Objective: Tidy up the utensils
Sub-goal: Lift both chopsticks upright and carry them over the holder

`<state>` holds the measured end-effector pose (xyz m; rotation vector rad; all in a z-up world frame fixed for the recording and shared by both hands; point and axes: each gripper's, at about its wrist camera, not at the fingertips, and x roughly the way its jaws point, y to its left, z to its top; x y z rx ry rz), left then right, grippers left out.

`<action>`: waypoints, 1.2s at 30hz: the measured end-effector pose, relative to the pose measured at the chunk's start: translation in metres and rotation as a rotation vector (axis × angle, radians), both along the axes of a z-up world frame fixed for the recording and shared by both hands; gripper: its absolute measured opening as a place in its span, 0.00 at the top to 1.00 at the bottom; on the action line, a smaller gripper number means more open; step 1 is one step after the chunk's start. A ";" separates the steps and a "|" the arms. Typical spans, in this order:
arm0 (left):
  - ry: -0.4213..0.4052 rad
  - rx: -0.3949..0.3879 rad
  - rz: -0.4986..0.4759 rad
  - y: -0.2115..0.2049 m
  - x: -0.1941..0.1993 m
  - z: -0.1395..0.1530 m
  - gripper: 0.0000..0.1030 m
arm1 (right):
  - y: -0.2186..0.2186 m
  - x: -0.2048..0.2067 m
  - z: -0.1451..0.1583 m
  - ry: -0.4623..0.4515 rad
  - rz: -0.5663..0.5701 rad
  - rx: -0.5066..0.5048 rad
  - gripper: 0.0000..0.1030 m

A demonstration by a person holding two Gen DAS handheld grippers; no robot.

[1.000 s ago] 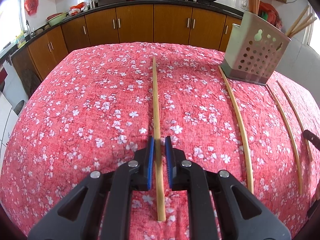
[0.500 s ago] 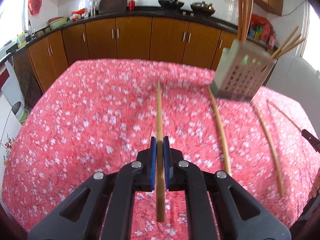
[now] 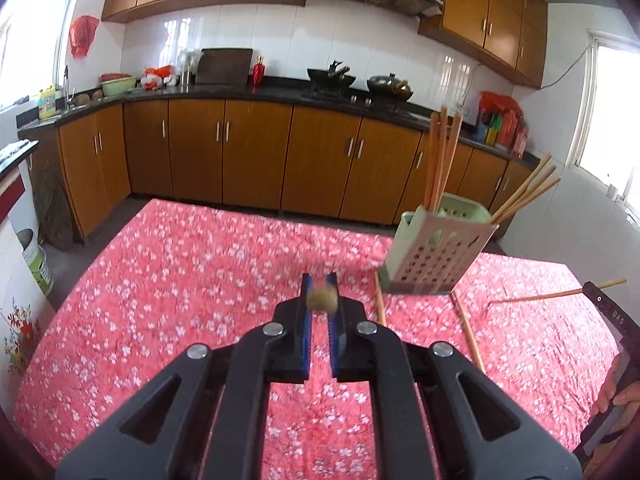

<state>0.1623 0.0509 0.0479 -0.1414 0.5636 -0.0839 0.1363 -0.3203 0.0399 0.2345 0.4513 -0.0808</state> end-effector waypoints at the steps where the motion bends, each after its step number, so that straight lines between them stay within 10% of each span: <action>1: -0.007 0.003 0.001 -0.002 0.000 0.003 0.92 | 0.000 0.000 0.004 -0.010 0.005 0.002 0.92; 22: -0.314 -0.082 -0.111 -0.081 0.028 0.124 0.93 | 0.048 0.022 0.129 -0.387 0.155 0.073 0.92; 29: -0.441 -0.070 -0.052 -0.108 0.059 0.147 0.93 | 0.059 0.052 0.131 -0.478 0.099 0.022 0.92; 36: -0.326 -0.102 -0.060 -0.114 0.102 0.117 0.93 | 0.062 0.089 0.099 -0.373 0.104 0.020 0.92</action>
